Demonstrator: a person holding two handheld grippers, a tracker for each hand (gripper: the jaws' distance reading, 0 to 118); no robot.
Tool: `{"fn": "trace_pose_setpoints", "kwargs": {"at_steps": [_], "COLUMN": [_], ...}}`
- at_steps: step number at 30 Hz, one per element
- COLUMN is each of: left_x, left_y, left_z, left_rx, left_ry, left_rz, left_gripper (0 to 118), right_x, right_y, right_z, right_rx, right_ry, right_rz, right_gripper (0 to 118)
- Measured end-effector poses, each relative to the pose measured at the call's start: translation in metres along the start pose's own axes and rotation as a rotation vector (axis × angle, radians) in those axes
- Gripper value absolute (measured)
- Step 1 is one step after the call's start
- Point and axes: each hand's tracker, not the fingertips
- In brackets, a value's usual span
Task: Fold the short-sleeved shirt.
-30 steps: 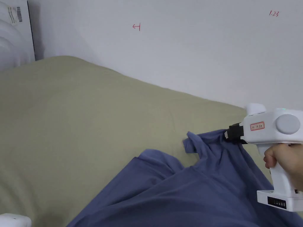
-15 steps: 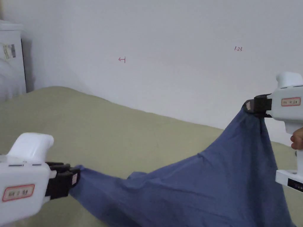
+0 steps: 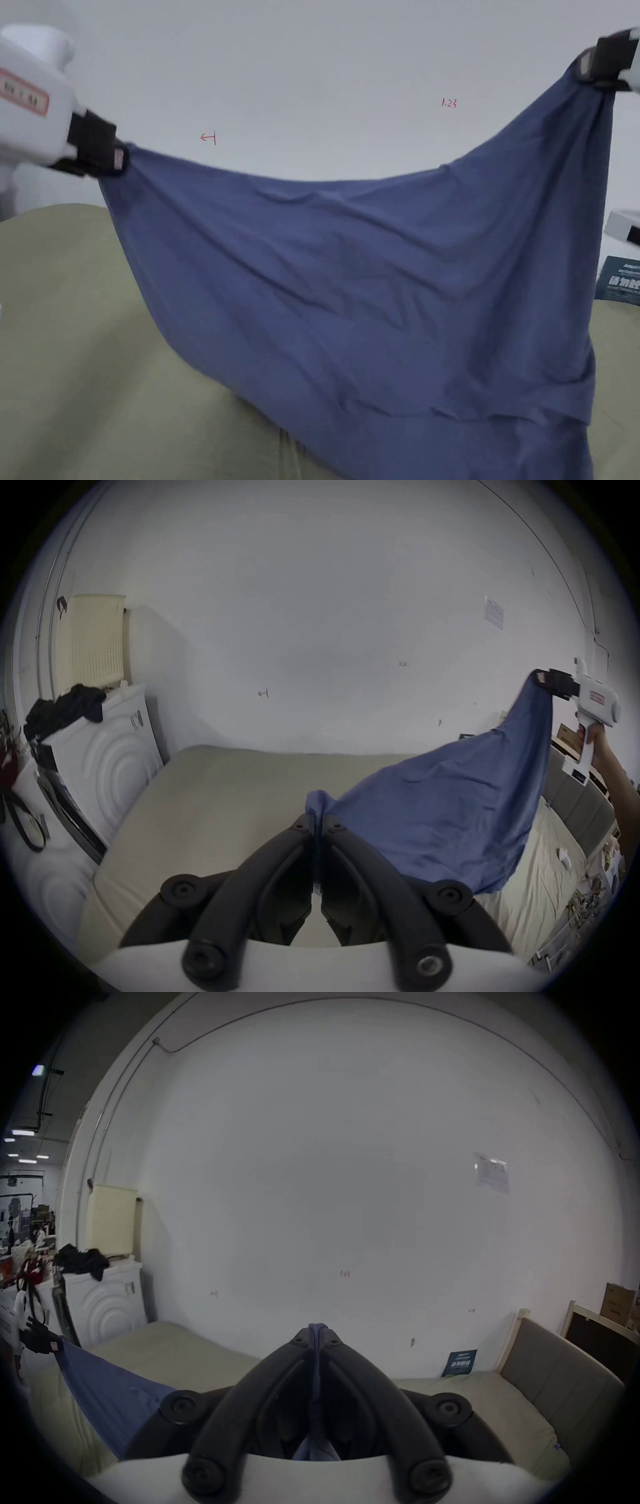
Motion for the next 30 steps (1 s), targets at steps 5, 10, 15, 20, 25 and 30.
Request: {"fn": "trace_pose_setpoints", "kwargs": {"at_steps": [5,10,15,20,25,30], "left_x": [0.002,0.003,0.012,0.024,0.022,0.029], "left_y": [0.058,0.120,0.162,0.176,0.157,0.089], "left_z": [-0.020,-0.028,-0.024,-0.023,-0.024,-0.028], "left_rx": [0.042,0.158,0.234,0.240,0.215,0.109], "left_ry": [0.079,0.127,0.151,0.236,0.167,0.101], "left_rz": [-0.001,0.002,-0.011,-0.151,-0.120,-0.170], "left_gripper": [1,1,1,1,1,1], "right_x": [0.012,0.016,0.002,-0.011,-0.008,-0.006], "right_y": [0.031,0.069,0.102,0.111,0.092,0.032], "right_z": [-0.023,-0.045,-0.043,-0.024,-0.006,0.009], "right_rx": [0.055,0.108,0.220,0.265,0.205,0.019], "right_ry": [-0.062,-0.129,-0.131,-0.109,-0.072,-0.034], "right_rz": [0.034,0.072,0.094,0.125,0.116,0.113], "right_gripper": [4,4,4,4,4,4]}}
